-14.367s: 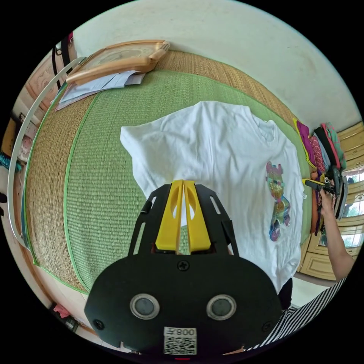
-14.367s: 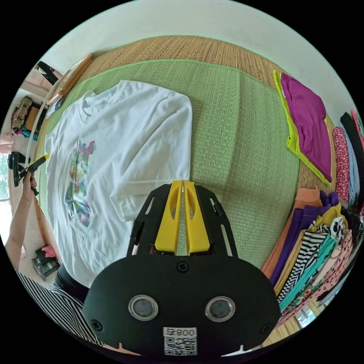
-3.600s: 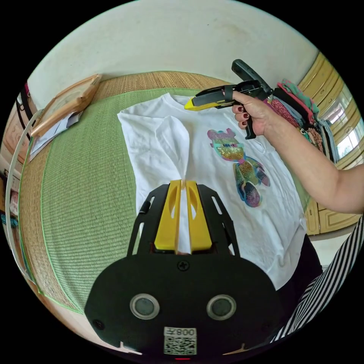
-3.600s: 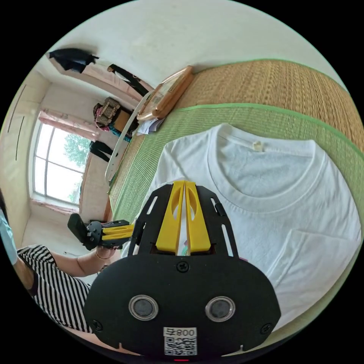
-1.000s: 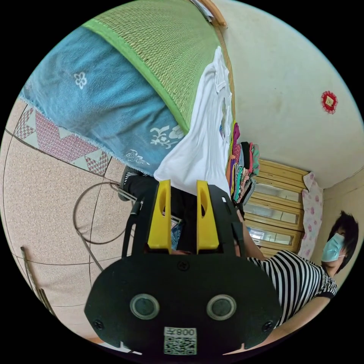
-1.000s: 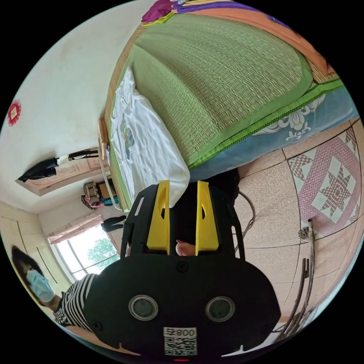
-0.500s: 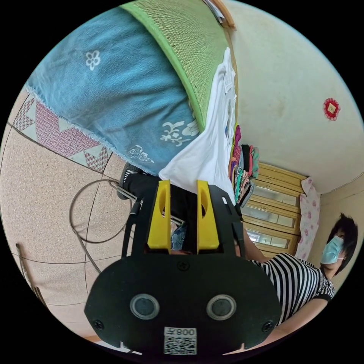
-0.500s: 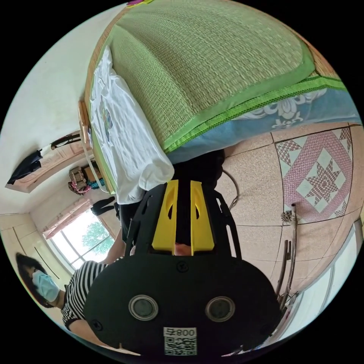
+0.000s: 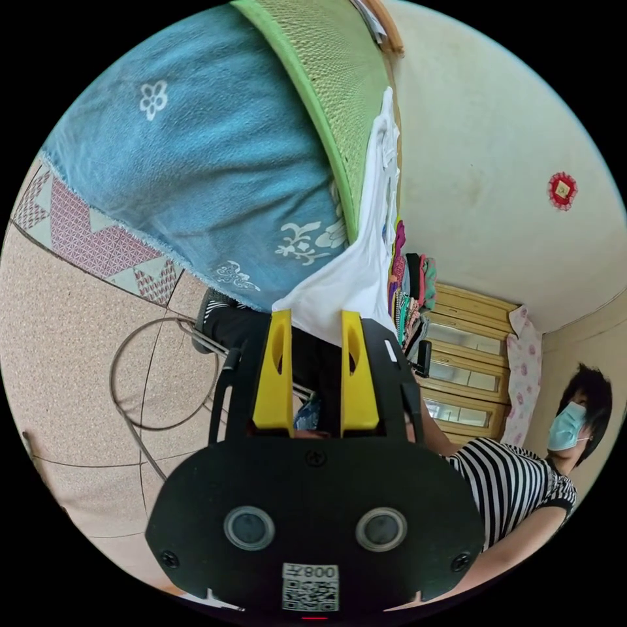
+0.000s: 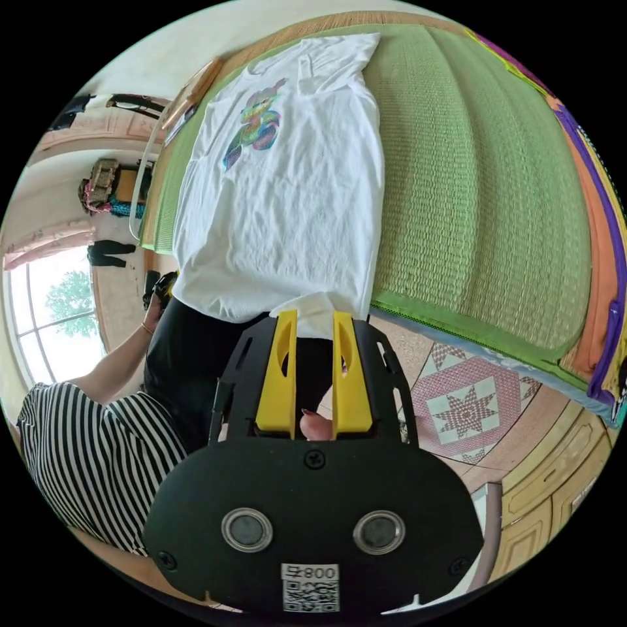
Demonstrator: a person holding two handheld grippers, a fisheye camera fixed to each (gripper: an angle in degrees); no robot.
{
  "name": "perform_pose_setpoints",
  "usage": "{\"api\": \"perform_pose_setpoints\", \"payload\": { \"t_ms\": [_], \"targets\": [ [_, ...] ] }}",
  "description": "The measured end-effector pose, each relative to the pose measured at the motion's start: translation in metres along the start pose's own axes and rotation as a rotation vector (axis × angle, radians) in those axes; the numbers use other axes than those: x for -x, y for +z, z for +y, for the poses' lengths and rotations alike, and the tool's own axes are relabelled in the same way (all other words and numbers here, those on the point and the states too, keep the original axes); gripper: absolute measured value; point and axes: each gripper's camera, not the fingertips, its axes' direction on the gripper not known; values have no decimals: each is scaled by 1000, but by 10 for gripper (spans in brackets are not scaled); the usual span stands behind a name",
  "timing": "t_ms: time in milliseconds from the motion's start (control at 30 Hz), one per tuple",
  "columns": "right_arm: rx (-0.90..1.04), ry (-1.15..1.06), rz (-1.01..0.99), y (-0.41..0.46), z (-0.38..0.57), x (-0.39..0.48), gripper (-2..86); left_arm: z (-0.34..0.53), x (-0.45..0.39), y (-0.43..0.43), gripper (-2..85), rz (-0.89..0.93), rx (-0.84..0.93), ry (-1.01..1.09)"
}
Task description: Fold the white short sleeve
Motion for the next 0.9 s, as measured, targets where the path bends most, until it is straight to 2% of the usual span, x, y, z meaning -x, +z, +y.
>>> {"api": "perform_pose_setpoints", "payload": {
  "t_ms": [233, 400, 667, 900],
  "targets": [
    [48, -3, -72, 13, 4, -7, 30, 7, -4, 3, 41, 74, -30, -1],
    [11, -36, -132, -5, 23, -7, 10, 25, -21, -7, 16, 104, -38, 34],
    [-274, -128, -324, -96, 83, -3, 4, 55, -69, -39, 9, 242, -110, 132],
    [-452, -223, -391, -150, 127, 6, 4, 63, -139, -55, 7, 280, -94, 292]
  ]
}}
